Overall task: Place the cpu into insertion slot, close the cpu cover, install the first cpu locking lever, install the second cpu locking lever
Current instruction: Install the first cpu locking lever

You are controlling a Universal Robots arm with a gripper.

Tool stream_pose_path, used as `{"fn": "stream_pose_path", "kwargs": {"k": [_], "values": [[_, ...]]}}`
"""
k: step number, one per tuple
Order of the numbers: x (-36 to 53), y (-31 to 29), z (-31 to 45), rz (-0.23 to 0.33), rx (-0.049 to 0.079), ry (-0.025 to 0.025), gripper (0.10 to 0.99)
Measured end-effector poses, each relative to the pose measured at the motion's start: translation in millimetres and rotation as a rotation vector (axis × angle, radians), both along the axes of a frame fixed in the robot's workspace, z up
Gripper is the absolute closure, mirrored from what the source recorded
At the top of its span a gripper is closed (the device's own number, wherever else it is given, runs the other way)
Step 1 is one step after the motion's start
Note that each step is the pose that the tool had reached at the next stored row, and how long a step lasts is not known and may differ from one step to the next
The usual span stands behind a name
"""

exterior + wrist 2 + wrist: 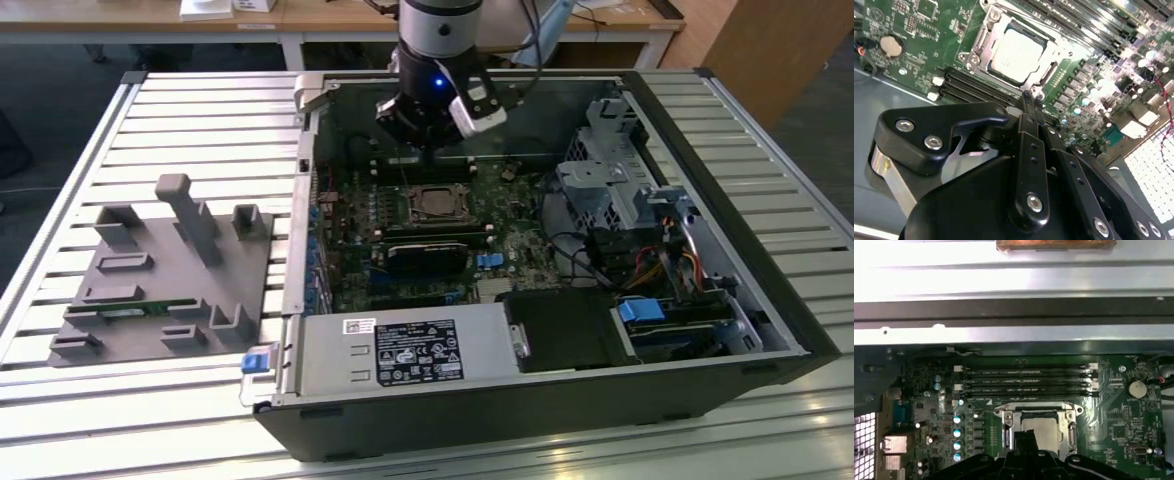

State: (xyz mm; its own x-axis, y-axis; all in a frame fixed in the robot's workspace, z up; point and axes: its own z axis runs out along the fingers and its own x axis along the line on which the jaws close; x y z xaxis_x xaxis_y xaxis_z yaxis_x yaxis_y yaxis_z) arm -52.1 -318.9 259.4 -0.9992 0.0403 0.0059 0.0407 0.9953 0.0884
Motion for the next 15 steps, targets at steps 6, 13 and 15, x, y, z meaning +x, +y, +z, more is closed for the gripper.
{"fn": "stream_pose_path", "kwargs": {"k": [6, 13, 15], "values": [[-20.1, 0.1, -0.3, 0.0, 0.0, -0.0034, 0.98], [-35.0, 0.2, -0.9, 0.0, 0.0, -0.0037, 0.98], [-38.9, 0.7, -1.2, 0.0, 0.0, -0.0038, 0.98]]}}
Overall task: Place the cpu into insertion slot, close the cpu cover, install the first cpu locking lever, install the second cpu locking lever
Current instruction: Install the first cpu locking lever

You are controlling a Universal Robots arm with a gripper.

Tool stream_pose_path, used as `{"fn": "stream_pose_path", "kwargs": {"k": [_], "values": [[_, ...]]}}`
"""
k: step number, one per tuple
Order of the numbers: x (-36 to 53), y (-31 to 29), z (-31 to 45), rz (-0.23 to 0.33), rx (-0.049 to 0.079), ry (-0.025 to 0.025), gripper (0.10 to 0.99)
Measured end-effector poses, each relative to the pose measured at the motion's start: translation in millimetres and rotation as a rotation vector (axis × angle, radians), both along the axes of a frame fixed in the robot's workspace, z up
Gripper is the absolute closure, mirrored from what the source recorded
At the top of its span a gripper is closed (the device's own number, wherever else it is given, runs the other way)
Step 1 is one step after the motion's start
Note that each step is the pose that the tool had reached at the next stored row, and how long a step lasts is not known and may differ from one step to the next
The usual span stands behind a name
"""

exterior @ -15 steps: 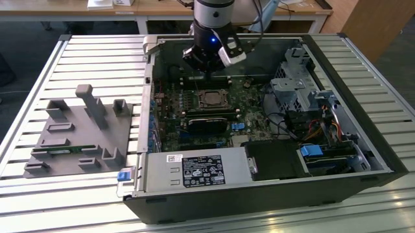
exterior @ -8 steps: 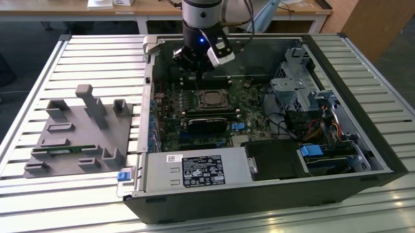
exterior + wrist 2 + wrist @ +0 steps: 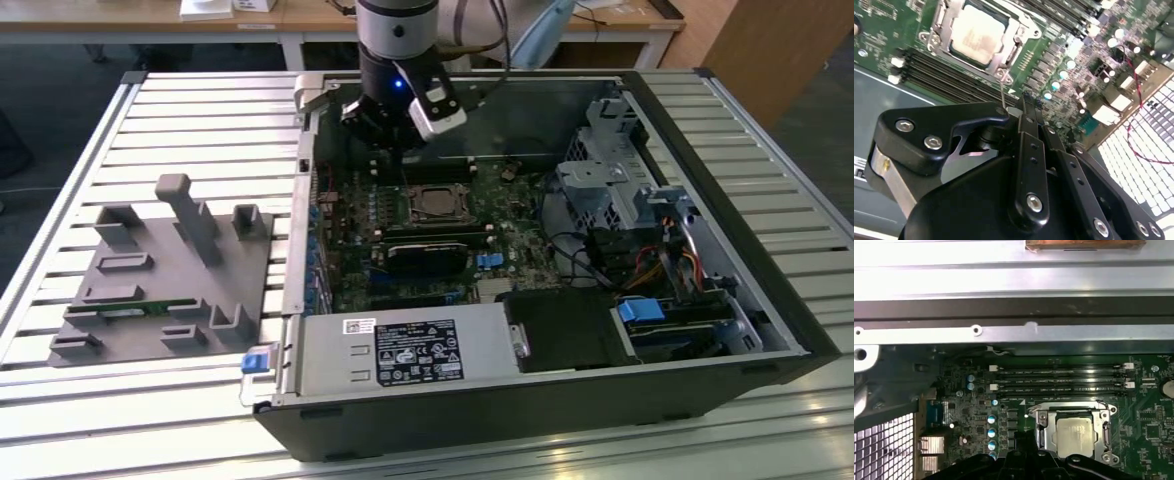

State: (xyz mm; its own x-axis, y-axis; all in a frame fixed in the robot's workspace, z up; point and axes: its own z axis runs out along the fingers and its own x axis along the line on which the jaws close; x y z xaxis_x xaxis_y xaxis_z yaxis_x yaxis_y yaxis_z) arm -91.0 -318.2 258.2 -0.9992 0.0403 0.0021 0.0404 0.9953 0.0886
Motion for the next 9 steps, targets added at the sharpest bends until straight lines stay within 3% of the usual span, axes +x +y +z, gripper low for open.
{"fn": "stream_pose_path", "kwargs": {"k": [9], "values": [[-8.3, 9.4, -2.4, 0.001, 0.0, -0.0014, 0.98]]}}
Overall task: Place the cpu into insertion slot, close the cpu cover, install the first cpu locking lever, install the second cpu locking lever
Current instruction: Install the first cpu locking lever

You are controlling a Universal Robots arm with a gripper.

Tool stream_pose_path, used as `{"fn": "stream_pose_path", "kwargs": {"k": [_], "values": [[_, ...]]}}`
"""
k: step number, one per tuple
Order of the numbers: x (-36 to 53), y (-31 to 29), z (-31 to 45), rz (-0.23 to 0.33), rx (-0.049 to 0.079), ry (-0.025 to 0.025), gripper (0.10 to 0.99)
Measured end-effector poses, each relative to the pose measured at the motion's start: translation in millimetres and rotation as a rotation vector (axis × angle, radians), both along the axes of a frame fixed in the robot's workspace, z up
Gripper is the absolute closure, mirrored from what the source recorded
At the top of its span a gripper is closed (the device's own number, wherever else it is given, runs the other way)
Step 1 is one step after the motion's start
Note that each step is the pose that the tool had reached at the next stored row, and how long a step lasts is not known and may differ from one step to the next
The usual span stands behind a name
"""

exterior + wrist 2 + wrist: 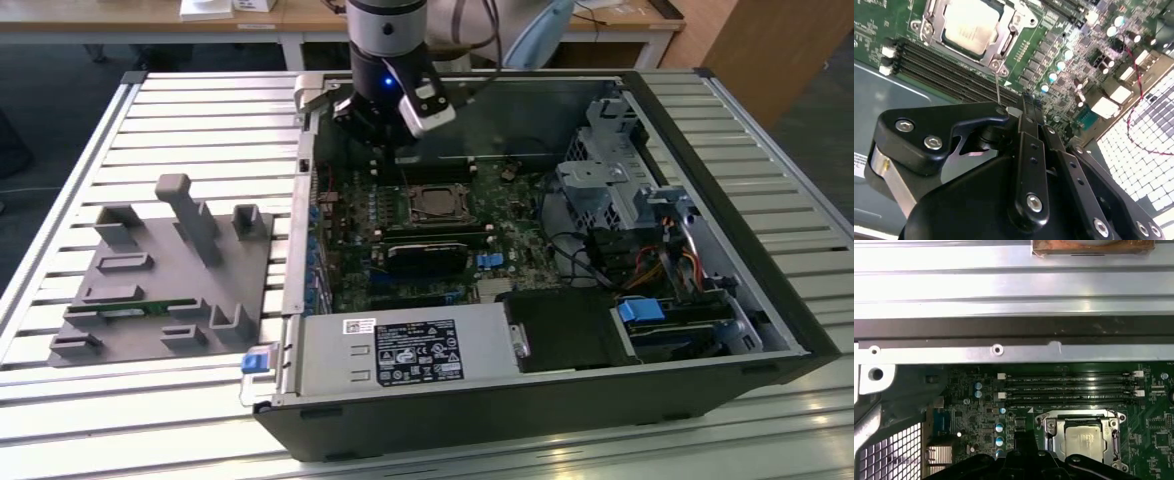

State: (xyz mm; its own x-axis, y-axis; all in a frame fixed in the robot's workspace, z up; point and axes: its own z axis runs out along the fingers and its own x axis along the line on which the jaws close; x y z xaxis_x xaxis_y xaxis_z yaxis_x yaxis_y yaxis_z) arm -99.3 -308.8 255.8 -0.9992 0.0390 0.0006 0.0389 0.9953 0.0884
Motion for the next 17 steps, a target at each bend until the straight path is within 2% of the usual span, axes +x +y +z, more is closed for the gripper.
{"fn": "stream_pose_path", "kwargs": {"k": [4, 10, 14, 17], "values": [[0.0, 5.1, -0.8, 0.003, 0.0, -0.0002, 0.98], [4.8, 8.1, -1.0, 0.003, 0.0, -0.0002, 0.98], [16.0, 8.9, -1.1, 0.003, 0.0, -0.0002, 0.98], [28.0, 9.2, -1.4, 0.003, 0.0, 0.0001, 0.98]]}}
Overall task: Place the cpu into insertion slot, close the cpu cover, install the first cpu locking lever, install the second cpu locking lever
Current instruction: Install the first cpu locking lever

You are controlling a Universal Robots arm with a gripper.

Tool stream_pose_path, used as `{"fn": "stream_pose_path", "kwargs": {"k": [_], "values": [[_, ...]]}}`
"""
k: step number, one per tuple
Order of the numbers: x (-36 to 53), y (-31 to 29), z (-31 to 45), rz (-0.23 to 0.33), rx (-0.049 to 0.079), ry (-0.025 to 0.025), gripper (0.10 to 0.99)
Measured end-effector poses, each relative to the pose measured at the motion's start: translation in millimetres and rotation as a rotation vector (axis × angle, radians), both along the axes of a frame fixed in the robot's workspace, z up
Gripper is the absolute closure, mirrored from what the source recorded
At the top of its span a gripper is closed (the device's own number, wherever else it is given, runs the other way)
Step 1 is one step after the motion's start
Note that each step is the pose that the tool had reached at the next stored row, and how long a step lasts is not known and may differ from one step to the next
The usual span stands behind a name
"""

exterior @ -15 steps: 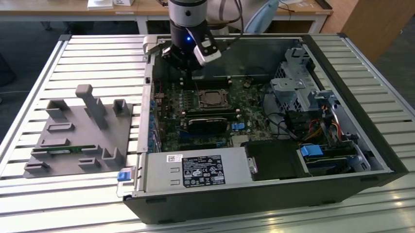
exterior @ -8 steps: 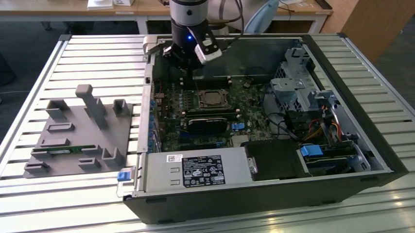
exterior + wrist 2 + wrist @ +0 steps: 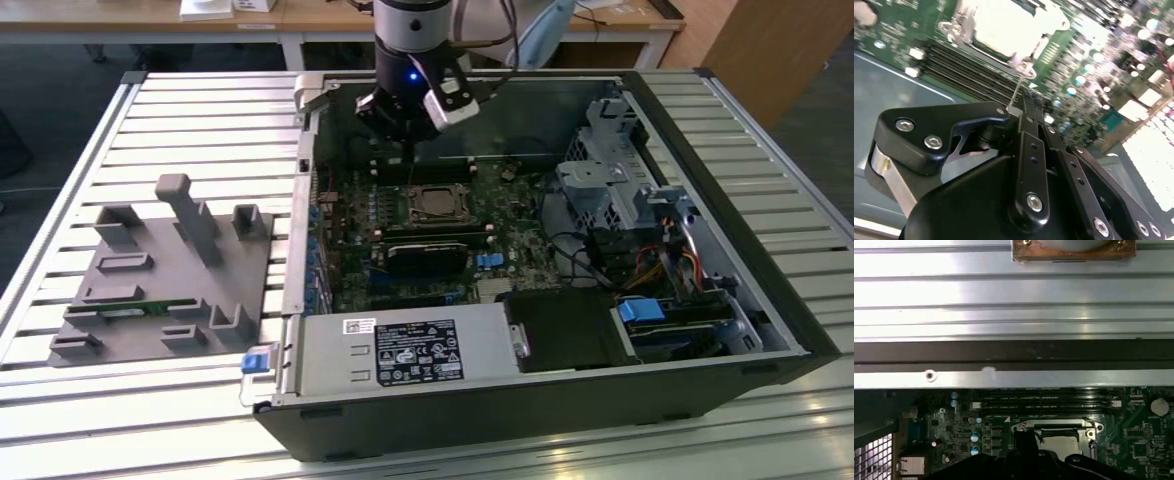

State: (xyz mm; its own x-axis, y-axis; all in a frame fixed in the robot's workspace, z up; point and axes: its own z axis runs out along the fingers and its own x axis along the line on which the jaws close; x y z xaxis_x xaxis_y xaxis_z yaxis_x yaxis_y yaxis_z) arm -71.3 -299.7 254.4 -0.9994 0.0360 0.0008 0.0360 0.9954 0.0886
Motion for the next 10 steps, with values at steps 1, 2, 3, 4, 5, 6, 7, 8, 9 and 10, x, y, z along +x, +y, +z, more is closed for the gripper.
{"fn": "stream_pose_path", "kwargs": {"k": [1, 2, 3, 4, 5, 6, 7, 8, 9, 10], "values": [[4.5, 0.1, -0.3, 0.0, 0.0, 0.0002, 0.98], [9.0, 0.2, -0.5, 0.0, 0.0, 0.0004, 0.98], [13.7, 0.2, -0.8, 0.0, 0.0, 0.0007, 0.98], [18.2, 0.3, -1.2, 0.0, 0.0, 0.0013, 0.98], [22.8, 0.3, -1.5, 0.0, 0.0, 0.002, 0.98], [25.1, 0.3, -1.9, 0.0, 0.0, 0.0024, 0.98], [25.8, 0.3, -2.2, 0.0, 0.0, 0.0023, 0.98], [25.9, 0.3, -2.5, 0.0, 0.001, 0.0023, 0.98], [25.9, 0.2, -2.8, 0.0, 0.007, 0.0025, 0.98], [25.9, 0.3, -3.3, 0.0, 0.018, 0.0026, 0.98]]}}
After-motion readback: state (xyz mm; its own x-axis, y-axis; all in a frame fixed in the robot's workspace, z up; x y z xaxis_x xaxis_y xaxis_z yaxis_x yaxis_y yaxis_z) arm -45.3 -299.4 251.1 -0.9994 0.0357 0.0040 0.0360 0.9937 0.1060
